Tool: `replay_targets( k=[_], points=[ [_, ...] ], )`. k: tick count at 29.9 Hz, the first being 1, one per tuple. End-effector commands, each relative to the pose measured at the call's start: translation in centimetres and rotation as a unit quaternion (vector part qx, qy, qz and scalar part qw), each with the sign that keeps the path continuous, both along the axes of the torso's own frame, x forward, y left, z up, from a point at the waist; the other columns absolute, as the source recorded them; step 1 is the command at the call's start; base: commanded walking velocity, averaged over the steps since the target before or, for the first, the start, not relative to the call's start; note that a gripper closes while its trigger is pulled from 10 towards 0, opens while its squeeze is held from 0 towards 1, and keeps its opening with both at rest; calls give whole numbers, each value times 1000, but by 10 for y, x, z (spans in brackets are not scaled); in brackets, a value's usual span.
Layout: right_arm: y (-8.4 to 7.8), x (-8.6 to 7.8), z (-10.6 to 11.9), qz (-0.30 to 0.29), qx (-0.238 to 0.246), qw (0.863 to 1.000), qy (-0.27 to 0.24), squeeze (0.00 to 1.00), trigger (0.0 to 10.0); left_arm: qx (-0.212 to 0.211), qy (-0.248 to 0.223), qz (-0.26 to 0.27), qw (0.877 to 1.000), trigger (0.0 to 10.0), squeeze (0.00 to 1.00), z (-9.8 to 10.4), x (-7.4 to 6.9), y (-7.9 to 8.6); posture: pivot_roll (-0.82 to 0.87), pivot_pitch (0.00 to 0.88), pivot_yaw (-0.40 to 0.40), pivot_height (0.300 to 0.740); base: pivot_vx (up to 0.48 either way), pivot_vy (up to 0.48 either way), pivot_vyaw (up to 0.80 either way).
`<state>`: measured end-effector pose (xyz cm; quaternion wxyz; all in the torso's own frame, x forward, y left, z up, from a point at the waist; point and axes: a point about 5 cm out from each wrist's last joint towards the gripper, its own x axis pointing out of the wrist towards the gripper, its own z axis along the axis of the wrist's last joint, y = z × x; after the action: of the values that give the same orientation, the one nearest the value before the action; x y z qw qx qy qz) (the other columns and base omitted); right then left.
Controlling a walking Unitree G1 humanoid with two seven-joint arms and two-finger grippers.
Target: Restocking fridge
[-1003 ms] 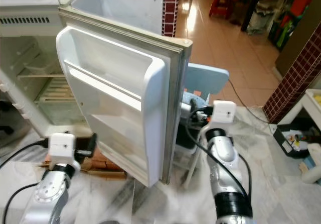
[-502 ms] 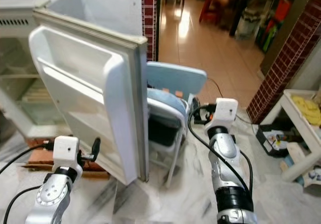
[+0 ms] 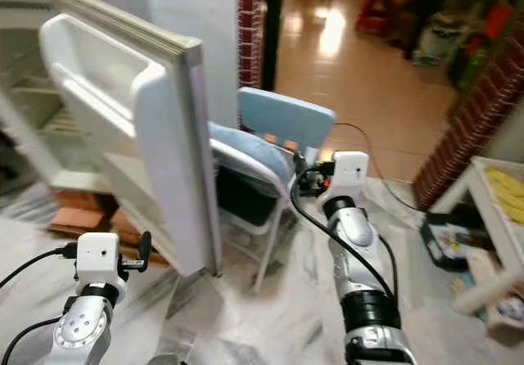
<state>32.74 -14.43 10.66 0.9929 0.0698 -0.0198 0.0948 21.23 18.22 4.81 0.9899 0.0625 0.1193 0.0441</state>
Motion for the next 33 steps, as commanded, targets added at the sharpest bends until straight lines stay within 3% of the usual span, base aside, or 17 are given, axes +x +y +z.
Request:
replay_targets(
  k=[1, 10, 12, 25, 33],
  points=[
    [13, 3, 3, 23, 1, 1000, -3, 0, 10000, 6, 4, 2, 1000, 10000, 0, 0, -1, 2, 86, 27, -35, 740, 0, 0, 800],
    [29, 7, 1, 34, 16, 999, 12, 0, 10000, 2, 12, -5, 1000, 10000, 0, -3, -2, -4, 96, 8, -31, 740, 0, 0, 776],
    [33, 10, 2, 30, 41, 998, 22, 0, 10000, 0, 16, -9, 1000, 10000, 0, -4, -2, -6, 96, 5, -30, 740, 0, 0, 519],
    [64, 34, 26, 57, 40, 997, 14, 0, 10000, 5, 19, -20, 1000, 10000, 0, -4, 6, -6, 111, 0, -35, 740, 0, 0, 0],
    [68, 36, 25, 81, 34, 996, 16, 0, 10000, 6, 21, -18, 1000, 10000, 0, -4, 7, -7, 115, 0, -40, 740, 0, 0, 0]
  ],
)
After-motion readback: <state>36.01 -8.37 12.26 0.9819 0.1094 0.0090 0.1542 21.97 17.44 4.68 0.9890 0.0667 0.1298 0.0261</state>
